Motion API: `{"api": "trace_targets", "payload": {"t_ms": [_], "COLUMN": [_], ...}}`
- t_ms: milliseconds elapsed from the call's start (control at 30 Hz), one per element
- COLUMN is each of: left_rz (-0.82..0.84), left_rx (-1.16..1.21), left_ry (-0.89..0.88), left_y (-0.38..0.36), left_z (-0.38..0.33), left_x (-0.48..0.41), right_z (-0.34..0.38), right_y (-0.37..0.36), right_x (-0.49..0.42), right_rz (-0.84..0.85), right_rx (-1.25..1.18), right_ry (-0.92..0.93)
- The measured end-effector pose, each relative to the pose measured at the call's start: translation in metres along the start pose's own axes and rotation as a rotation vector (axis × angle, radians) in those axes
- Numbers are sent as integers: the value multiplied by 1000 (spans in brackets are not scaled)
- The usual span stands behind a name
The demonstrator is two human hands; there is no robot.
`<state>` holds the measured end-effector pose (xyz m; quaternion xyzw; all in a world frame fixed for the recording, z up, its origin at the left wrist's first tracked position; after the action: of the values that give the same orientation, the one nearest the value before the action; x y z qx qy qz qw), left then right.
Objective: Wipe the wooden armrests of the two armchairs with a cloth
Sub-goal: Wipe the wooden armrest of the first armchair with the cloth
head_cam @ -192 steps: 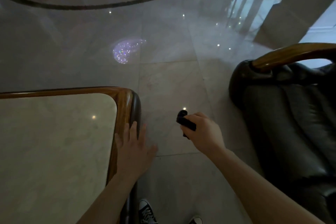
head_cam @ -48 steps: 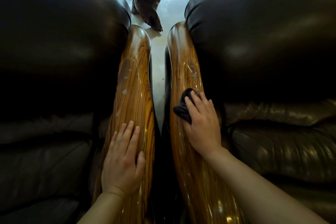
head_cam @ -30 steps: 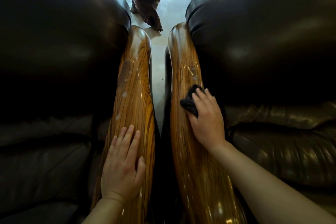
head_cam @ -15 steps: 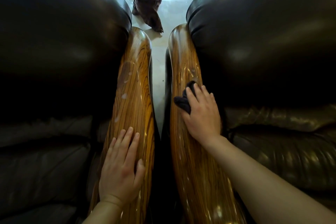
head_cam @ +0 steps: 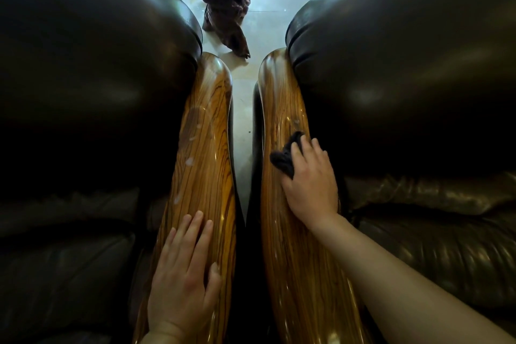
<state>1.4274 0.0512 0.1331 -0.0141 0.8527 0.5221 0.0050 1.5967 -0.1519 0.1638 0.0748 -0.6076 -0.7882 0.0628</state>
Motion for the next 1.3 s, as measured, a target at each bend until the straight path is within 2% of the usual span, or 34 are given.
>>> {"api": "trace_targets", "payload": {"t_ms": [100,167,367,467,567,733,800,867,933,1067,1100,1167,1233,1300], "left_rz": [7,8,-36,-57,-61,-72,-74,-74,-77,-82,-77,-69,-73,-83], "left_rx": [0,2,21,13,3,12,7,-3,-6,-17,-21,-23,-16,-8], "left_ry": [-2,-6,-32,-54,-56,-68,-77,-78,-80,-76,-76,-73,-70,-68], "left_y": [0,-1,0,0,-1,0,-1,-1,-1,-1,-2,-2,-1,0], "left_z": [1,1,2,3,3,3,4,5,4,4,4,5,4,2], "left_x": [0,-1,-1,-1,-1,-1,-2,-2,-2,-3,-3,-2,-3,-3], "right_z": [5,-5,-21,-16,-4,-3,-17,-26,-28,-30,-32,-33,-30,-26], "right_y": [2,2,0,0,1,8,16,29,43,50,47,44,47,51], "right_x": [40,58,-2,-39,-45,29,36,19,-7,-43,-46,-44,-34,-24], "right_rz": [43,70,-13,-55,-63,22,8,-50,-101,-144,-169,-174,-178,-173], "right_rx": [1,-11,-122,-166,-76,-90,-69,-64,-182,-802,-869,-760,-574,-545], "right_ry": [202,258,-114,-190,-42,226,270,234,132,-191,-243,-216,-101,-14]}}
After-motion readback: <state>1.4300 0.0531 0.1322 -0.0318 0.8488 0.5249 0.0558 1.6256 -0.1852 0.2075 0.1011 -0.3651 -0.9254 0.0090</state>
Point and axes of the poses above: each hand's wrist, its own x-axis away from the middle knuckle, its own y-axis out of the back of the hand, z = x × y, the point moved 6 cm from there along -x, towards the middle knuckle, and after that the axes turned 3 degrees about y, right-handed, at the moved point
